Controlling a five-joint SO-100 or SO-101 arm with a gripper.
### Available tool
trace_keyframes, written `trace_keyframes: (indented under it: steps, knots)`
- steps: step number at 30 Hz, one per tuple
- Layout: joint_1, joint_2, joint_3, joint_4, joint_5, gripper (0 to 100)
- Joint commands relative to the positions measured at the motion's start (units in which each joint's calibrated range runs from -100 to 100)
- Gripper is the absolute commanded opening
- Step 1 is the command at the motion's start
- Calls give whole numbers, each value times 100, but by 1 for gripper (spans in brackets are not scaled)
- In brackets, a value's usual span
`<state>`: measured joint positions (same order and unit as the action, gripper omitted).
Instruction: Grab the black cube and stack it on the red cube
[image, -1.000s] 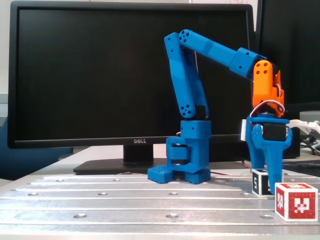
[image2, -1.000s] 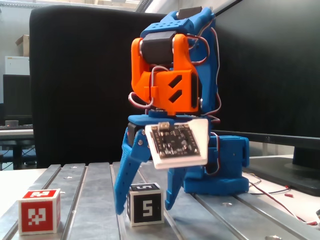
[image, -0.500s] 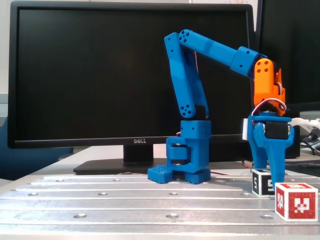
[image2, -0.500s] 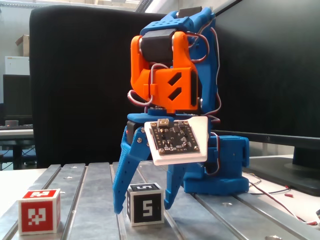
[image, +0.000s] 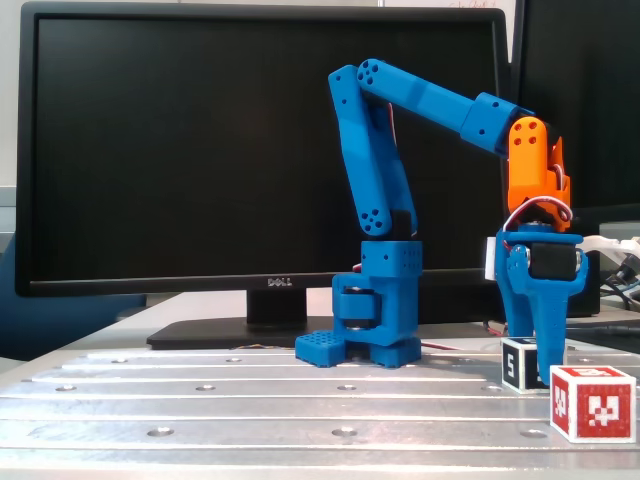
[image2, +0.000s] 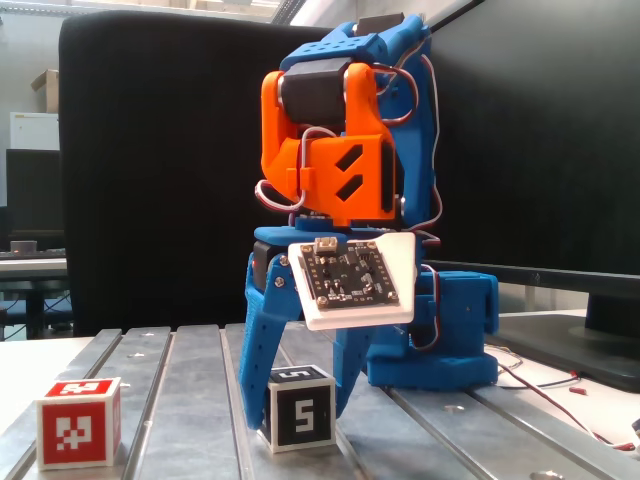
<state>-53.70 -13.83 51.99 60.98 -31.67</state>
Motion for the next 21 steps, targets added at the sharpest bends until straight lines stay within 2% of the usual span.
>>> trace_keyframes:
  steps: [1,21]
  knots:
    - [51,-38,-211,20,21,21]
    - [110,-54,-211,11,21,17]
